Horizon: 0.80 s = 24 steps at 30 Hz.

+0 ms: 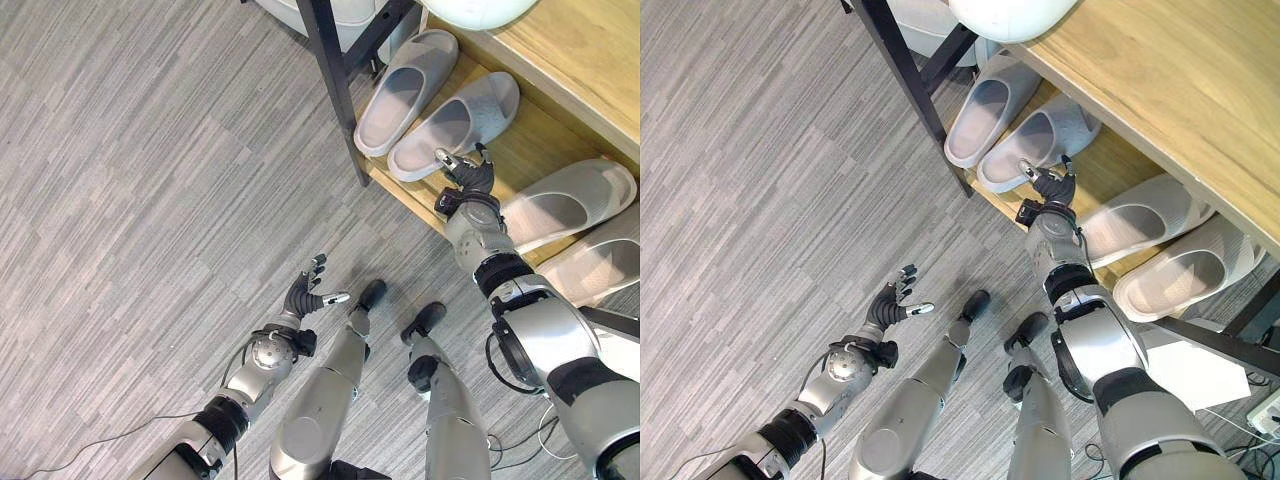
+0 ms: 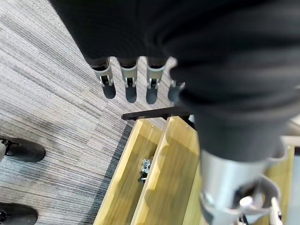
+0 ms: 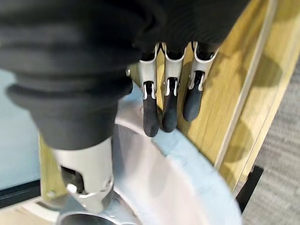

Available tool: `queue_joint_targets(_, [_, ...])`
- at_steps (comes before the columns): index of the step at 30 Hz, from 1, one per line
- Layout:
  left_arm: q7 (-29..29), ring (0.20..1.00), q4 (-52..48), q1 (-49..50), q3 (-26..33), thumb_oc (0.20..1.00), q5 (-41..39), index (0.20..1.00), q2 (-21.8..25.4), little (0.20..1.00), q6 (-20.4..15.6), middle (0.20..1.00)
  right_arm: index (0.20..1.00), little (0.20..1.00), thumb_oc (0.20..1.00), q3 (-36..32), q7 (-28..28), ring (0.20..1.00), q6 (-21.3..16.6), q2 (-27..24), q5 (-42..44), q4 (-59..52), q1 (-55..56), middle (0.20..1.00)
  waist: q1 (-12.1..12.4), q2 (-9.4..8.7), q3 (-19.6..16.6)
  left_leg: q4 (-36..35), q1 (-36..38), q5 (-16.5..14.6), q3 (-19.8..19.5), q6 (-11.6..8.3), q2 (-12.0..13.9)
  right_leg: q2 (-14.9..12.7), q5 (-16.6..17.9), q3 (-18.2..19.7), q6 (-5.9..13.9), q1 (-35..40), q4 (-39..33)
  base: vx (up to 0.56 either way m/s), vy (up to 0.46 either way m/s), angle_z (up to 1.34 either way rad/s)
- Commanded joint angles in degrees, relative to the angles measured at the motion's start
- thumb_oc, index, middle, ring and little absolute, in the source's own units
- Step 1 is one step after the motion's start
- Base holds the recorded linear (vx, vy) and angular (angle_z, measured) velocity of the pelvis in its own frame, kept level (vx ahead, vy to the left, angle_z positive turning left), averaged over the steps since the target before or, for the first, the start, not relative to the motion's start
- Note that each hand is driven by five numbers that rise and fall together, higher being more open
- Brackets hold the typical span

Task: Arrange the slippers neatly on the shoe rack.

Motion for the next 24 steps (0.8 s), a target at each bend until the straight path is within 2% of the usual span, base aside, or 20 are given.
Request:
queue_joint_targets(1, [-0.2,1.000,-0.9,-2.0,-1.2,1.000,-0.8,1.000,2.0,1.000,-1.5,1.000,1.000,1.000,1.000,-0.2,0.7,1.000,-0.2,-0.6,-1.8,-0.8,-2.9,1.000,1.6,-0.31,2.5,-2.3,5.8,-9.1,-0.9,2.31,-0.3,-2.9,-14.3,1.3,4.91,11.4,3.8,0.00,0.000,0.00])
queue_joint_targets(6, [-0.1,1.000,-0.7,-1.3,-0.5,1.000,-0.7,1.000,1.8,1.000,-1.5,1.000,1.000,1.000,1.000,-0.8,-0.3,1.000,-0.9,-1.1,-3.2,-2.7,-0.7,1.000,1.0,-0.66,2.2,-3.0,6.7,-8.9,-0.6,2.28,0.0,-2.6,-14.0,1.6,4.94,12.2,3.1,0.00,0.000,0.00])
queue_joint_targets(13, [0.7,1.000,0.5,0.9,2.7,1.000,-1.3,1.000,0.9,1.000,-0.8,1.000,1.000,1.000,1.000,-4.1,-4.7,1.000,-2.8,-0.2,-7.3,-12.9,7.9,1.000,-1.7,-1.97,1.1,-5.5,9.6,-8.4,0.9,2.18,1.2,-1.6,-12.1,2.7,5.26,14.7,-0.3,-0.01,0.001,-0.04])
queue_joint_targets(15, [1.0,1.000,0.4,1.7,3.8,1.000,-1.1,1.000,0.7,1.000,-0.7,1.000,1.000,1.000,1.000,-4.2,-6.3,1.000,-2.9,0.4,-11.0,-17.7,11.2,1.000,-2.6,-2.33,0.5,-6.3,10.7,-8.2,1.3,2.16,1.4,-1.3,-11.6,2.9,5.34,15.7,-1.6,-0.01,-0.012,-0.19])
queue_joint_targets(18, [1.7,1.000,0.3,4.4,6.3,1.000,-0.9,1.000,-0.3,1.000,-0.3,1.000,1.000,1.000,1.000,-3.6,-9.4,1.000,-1.8,2.2,-21.5,-28.4,19.2,1.000,-4.8,-3.20,-1.9,-8.4,13.2,-7.7,2.5,2.30,2.1,-0.2,-9.7,3.5,5.59,18.8,-5.8,-0.01,-0.016,-0.21])
queue_joint_targets(19, [1.7,1.000,0.4,5.1,7.0,1.000,-0.7,1.000,-0.6,1.000,-0.2,1.000,1.000,1.000,1.000,-3.4,-9.5,1.000,-1.4,2.9,-23.7,-30.8,21.5,1.000,-5.4,-3.52,-2.8,-9.0,14.0,-7.5,2.8,2.36,2.2,0.1,-9.1,3.6,5.70,19.8,-7.2,-0.01,-0.022,-0.36])
queue_joint_targets(20, [1.7,1.000,0.7,6.8,8.8,1.000,-0.4,1.000,-1.1,1.000,0.6,1.000,1.000,1.000,1.000,-2.4,-8.0,1.000,-0.7,5.0,-26.6,-37.2,28.1,1.000,-7.2,-4.42,-5.3,-10.5,15.9,-6.8,3.6,2.55,2.5,0.8,-7.4,3.4,5.77,22.2,-10.2,-0.01,-0.015,-0.37])
queue_joint_targets(24, [1.3,1.000,1.5,9.2,10.5,1.000,0.5,1.000,-1.2,1.000,1.7,1.000,1.000,1.000,1.000,-0.3,-3.7,1.000,0.0,5.9,-27.3,-42.5,35.3,1.000,-8.8,-5.40,-8.0,-12.8,19.8,-6.7,4.6,2.61,3.2,1.5,-6.2,4.2,6.03,25.8,-13.3,0.01,-0.042,-0.18])
